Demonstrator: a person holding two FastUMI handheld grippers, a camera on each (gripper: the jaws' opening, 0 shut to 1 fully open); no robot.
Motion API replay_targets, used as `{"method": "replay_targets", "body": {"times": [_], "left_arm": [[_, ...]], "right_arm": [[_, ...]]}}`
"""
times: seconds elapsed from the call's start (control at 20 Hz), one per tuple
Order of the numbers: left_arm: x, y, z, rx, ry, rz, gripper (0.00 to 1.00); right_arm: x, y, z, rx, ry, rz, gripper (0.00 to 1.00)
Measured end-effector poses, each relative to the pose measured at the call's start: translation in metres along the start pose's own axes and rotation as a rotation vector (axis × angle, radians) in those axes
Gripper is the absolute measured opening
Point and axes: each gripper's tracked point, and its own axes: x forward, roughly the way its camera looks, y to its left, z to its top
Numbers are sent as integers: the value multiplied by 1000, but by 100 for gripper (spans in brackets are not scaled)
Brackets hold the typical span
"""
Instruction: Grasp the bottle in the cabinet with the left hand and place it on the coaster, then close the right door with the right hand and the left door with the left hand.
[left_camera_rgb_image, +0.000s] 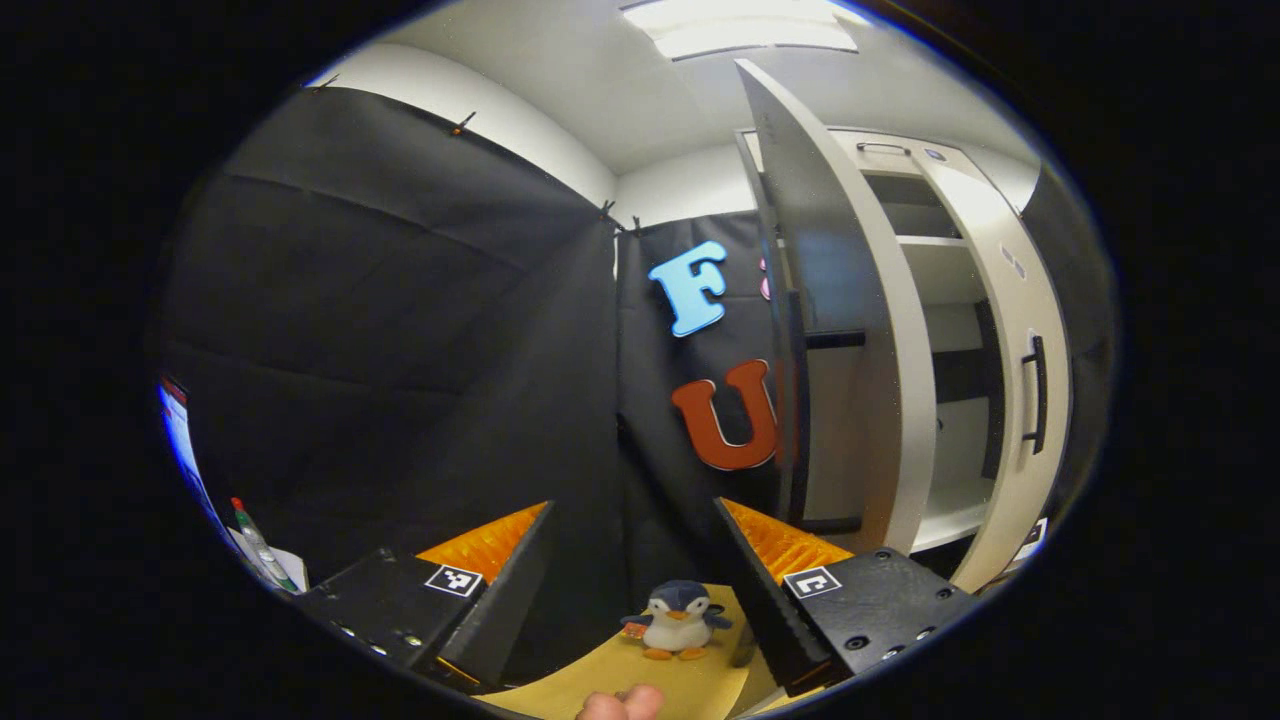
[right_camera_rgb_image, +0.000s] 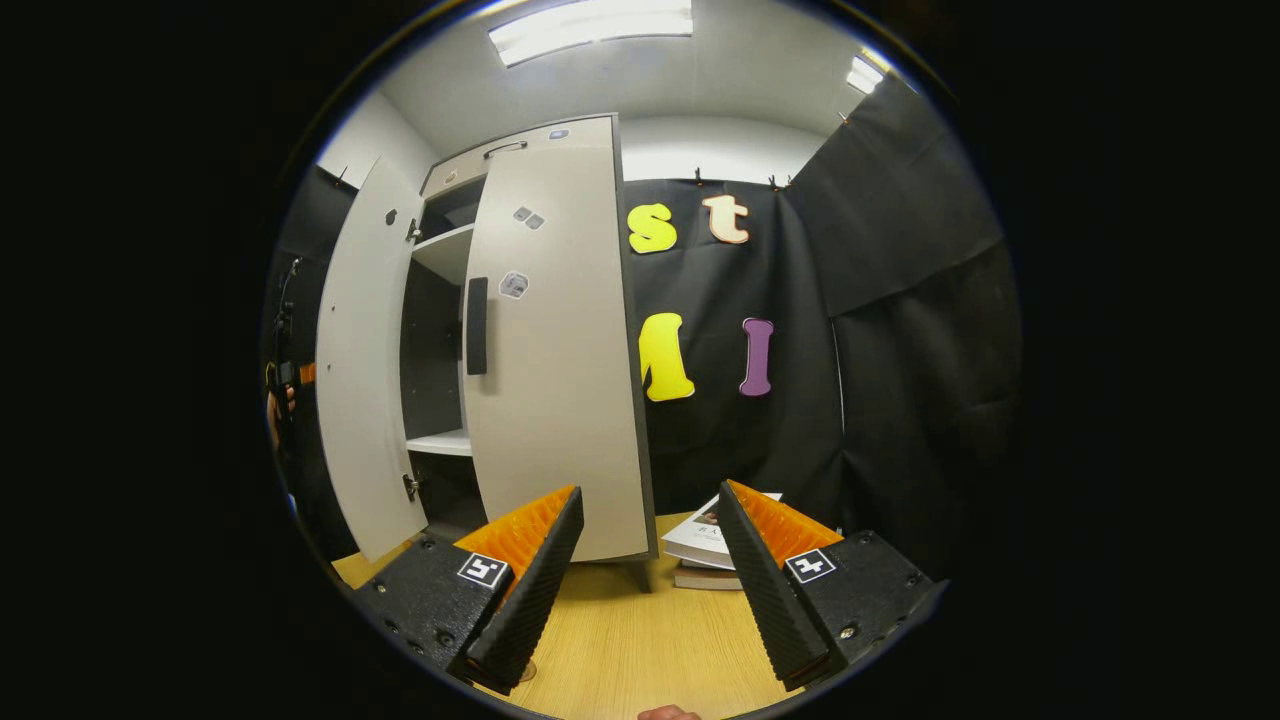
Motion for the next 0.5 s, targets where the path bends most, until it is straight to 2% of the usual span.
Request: {"method": "replay_targets", "body": {"times": [0.25, 0.35, 0.4, 0.5], "left_arm": [[-5, -12, 3, 14, 7, -19, 93], [-8, -26, 2, -36, 13, -63, 93], [-10, -36, 1, -58, 17, -92, 99], [-13, -56, 3, -57, 9, -146, 99]], "right_arm": [[3, 9, -2, 12, -8, 21, 83], [3, 9, -3, 5, -10, 16, 83], [4, 8, -3, 6, -10, 14, 83], [6, 7, -1, 12, -6, 11, 83]]}}
